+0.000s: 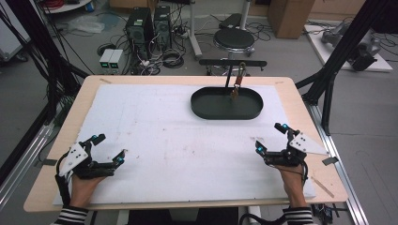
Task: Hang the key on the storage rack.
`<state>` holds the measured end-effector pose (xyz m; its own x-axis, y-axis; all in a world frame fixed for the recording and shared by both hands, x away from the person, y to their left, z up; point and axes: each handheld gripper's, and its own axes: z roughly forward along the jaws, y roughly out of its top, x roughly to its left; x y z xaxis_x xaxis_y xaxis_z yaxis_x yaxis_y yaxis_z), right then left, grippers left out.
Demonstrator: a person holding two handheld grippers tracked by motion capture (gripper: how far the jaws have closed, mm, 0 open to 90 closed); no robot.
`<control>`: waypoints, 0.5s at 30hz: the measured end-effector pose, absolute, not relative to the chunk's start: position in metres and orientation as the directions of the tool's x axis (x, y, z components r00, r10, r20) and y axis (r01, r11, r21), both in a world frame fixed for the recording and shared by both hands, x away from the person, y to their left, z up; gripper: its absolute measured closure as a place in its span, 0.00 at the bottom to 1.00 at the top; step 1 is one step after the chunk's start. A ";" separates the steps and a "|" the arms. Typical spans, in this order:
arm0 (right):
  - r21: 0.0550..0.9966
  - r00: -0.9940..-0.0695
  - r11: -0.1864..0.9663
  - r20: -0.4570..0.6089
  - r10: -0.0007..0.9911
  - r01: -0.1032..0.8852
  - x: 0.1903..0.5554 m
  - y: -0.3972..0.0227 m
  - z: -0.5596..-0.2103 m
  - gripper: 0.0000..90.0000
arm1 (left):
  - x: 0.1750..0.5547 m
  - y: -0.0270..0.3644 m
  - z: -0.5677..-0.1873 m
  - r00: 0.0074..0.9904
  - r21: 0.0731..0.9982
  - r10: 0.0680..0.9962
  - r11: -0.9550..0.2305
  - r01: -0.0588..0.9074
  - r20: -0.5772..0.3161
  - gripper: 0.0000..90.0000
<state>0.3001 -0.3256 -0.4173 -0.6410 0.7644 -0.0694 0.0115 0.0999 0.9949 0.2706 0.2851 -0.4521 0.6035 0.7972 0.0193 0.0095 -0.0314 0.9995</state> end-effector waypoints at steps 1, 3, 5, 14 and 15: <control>0.995 -0.639 0.099 -0.077 0.766 -0.001 0.298 -0.327 -0.421 0.00 | 0.270 0.285 -0.452 0.603 0.999 0.797 -0.032 0.009 0.020 0.02; 0.996 -0.632 0.085 -0.066 0.772 -0.001 0.294 -0.328 -0.429 0.00 | 0.270 0.285 -0.452 0.603 1.000 0.798 -0.030 0.006 0.021 0.02; 0.997 -0.622 0.071 -0.060 0.781 -0.007 0.292 -0.329 -0.437 0.00 | 0.270 0.285 -0.452 0.602 0.999 0.798 -0.032 0.005 0.022 0.02; 0.999 -0.596 0.049 -0.046 0.802 -0.011 0.290 -0.335 -0.453 0.01 | 0.268 0.285 -0.452 0.600 0.999 0.799 -0.038 -0.002 0.031 0.02; 0.999 -0.592 0.041 -0.043 0.805 -0.016 0.289 -0.336 -0.453 0.00 | 0.267 0.285 -0.452 0.599 0.999 0.800 -0.041 -0.004 0.035 0.02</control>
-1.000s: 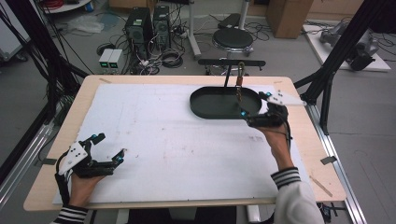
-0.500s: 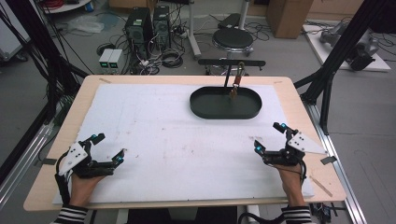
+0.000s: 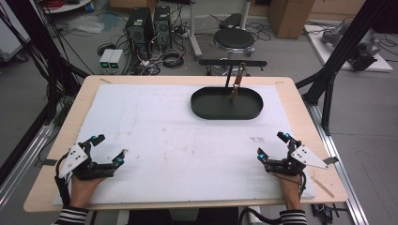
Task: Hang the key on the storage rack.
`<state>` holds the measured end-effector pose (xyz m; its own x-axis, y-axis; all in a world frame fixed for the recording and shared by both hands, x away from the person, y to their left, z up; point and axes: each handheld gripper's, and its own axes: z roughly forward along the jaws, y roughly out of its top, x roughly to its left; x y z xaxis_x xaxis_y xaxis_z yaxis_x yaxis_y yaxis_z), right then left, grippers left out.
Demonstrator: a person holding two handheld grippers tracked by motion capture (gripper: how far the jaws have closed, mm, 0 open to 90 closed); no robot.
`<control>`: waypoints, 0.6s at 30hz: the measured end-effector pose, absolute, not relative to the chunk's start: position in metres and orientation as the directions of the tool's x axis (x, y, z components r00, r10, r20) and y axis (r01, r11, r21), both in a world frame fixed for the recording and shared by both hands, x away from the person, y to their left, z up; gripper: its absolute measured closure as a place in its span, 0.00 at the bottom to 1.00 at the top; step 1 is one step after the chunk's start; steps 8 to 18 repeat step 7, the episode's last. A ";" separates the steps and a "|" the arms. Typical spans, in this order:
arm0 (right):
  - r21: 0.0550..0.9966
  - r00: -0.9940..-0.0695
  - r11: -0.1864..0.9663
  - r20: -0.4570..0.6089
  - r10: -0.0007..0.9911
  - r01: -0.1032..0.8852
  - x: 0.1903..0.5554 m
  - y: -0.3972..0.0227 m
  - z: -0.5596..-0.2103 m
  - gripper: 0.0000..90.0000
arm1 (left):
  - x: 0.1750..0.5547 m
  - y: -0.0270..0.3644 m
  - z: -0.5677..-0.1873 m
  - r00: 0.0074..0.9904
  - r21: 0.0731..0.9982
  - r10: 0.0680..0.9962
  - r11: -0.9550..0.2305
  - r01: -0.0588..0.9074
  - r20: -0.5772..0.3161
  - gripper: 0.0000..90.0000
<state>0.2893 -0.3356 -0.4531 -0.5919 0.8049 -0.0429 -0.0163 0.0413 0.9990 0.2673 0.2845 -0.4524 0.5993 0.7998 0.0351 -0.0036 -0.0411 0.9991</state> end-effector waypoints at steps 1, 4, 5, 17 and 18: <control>0.999 -0.591 0.030 -0.038 0.806 -0.022 0.289 -0.337 -0.453 0.01 | 0.267 0.284 -0.452 0.599 0.999 0.800 -0.043 -0.004 0.037 0.02; 1.000 -0.585 0.014 -0.021 0.811 -0.017 0.289 -0.338 -0.454 0.01 | 0.267 0.285 -0.452 0.600 0.999 0.799 -0.042 -0.004 0.036 0.02; 1.000 -0.585 0.017 -0.024 0.810 -0.017 0.289 -0.338 -0.454 0.01 | 0.267 0.285 -0.452 0.599 0.999 0.800 -0.040 -0.006 0.036 0.02; 0.999 -0.585 0.033 -0.041 0.810 -0.024 0.288 -0.336 -0.454 0.01 | 0.267 0.285 -0.452 0.599 0.999 0.800 -0.042 -0.006 0.037 0.02; 0.999 -0.585 0.033 -0.041 0.810 -0.024 0.288 -0.336 -0.454 0.01 | 0.267 0.285 -0.452 0.599 0.999 0.800 -0.042 -0.006 0.037 0.02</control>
